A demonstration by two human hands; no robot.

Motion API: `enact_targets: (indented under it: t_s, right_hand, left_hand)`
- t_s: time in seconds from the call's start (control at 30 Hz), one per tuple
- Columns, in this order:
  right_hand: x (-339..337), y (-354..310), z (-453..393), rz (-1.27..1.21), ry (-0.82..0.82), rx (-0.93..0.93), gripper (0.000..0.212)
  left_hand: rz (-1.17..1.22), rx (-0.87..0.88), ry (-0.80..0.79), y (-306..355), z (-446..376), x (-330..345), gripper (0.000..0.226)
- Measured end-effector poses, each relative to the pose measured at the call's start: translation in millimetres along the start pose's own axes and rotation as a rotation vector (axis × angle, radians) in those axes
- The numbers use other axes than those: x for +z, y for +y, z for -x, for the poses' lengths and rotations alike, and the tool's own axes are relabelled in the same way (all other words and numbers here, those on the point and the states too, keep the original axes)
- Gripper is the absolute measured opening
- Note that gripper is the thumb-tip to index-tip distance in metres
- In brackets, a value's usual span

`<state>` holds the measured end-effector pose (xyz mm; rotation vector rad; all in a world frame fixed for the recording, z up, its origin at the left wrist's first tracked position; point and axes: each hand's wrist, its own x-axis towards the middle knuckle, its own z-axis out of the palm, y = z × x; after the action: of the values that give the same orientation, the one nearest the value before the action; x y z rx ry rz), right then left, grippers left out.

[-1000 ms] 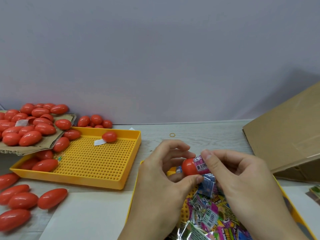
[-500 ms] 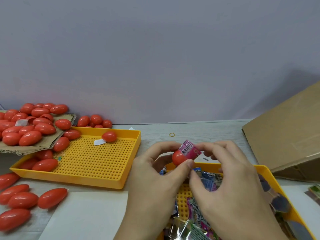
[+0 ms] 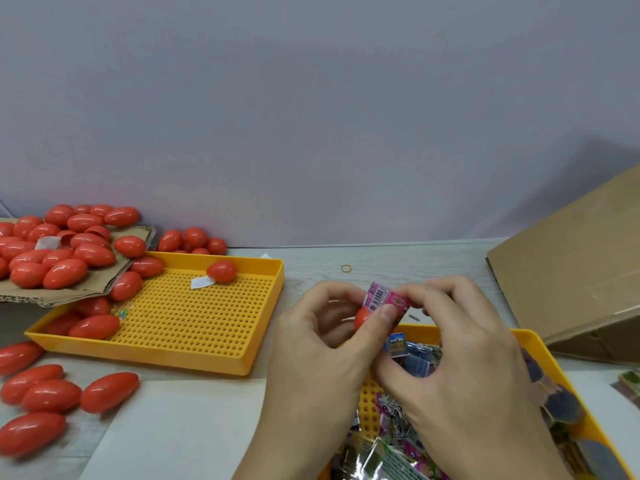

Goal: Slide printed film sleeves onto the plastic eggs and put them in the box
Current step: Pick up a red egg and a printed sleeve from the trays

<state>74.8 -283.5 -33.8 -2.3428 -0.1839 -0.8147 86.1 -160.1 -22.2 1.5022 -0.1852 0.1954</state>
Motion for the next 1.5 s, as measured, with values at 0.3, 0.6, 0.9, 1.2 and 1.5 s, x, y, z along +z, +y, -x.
enact_targets:
  t_s: [0.3,0.6,0.9,1.2,1.5]
  right_hand:
    - [-1,2,1,0.002,0.006,-0.012,0.037]
    - [-2,2,0,-0.111,-0.065,-0.069,0.038]
    - [-4,7,0,-0.119,-0.109,-0.072,0.043]
    - [-2,3,-1,-0.18,-0.171,-0.031,0.045]
    - [-5,-1,-3,-0.145,-0.084,-0.079,0.036]
  left_hand:
    - [-0.028,-0.056,-0.018,-4,0,-3,0.027]
    - [-0.039,-0.134,-0.182,-9,0,-1,0.025]
    - [-0.104,-0.123,-0.212,-9,0,-5,0.027]
    - [-0.061,-0.135,-0.165,-15,-1,-3,0.018]
    - [0.067,-0.333,-0.126,-27,-2,-4,0.056]
